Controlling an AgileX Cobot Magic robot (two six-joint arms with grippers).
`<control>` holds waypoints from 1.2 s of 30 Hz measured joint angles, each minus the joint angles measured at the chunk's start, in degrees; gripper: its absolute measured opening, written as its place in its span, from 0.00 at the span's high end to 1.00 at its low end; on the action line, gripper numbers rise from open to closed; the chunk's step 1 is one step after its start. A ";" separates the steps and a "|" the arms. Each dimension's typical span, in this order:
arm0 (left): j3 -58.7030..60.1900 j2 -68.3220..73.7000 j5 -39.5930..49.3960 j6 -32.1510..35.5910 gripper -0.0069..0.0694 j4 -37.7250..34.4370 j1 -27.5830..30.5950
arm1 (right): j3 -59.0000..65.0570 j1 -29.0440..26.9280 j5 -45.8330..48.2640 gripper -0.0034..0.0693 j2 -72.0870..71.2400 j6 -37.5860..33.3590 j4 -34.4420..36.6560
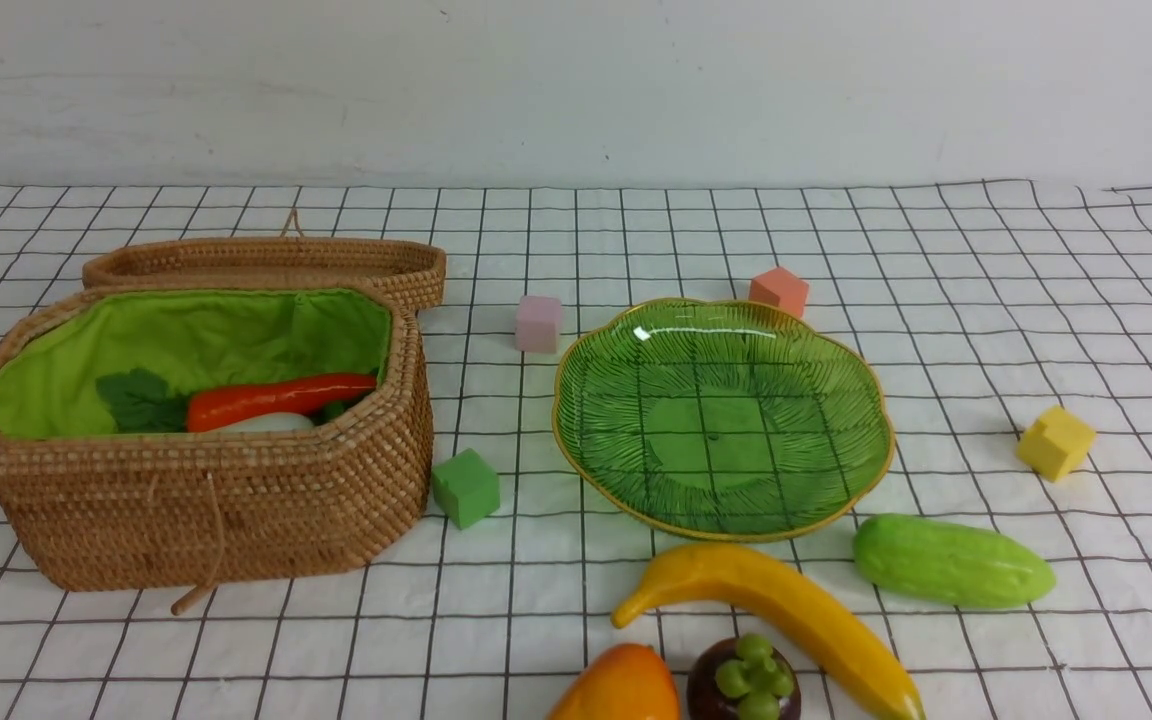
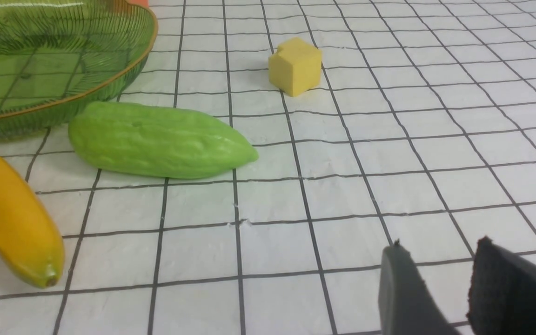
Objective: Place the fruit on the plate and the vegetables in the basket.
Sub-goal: Use the right arm to grab a banana and put it into the right plate
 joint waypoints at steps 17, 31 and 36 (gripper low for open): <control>0.00 0.00 0.00 0.00 0.88 0.05 0.00 | 0.71 0.00 -35.05 0.62 0.00 10.28 17.25; 0.05 0.00 0.00 0.00 0.88 0.05 0.00 | -32.28 0.00 -14.94 0.62 19.37 8.46 15.29; 0.05 0.00 -0.05 0.00 0.88 0.05 0.00 | -38.01 0.00 -5.41 0.62 34.24 6.58 12.43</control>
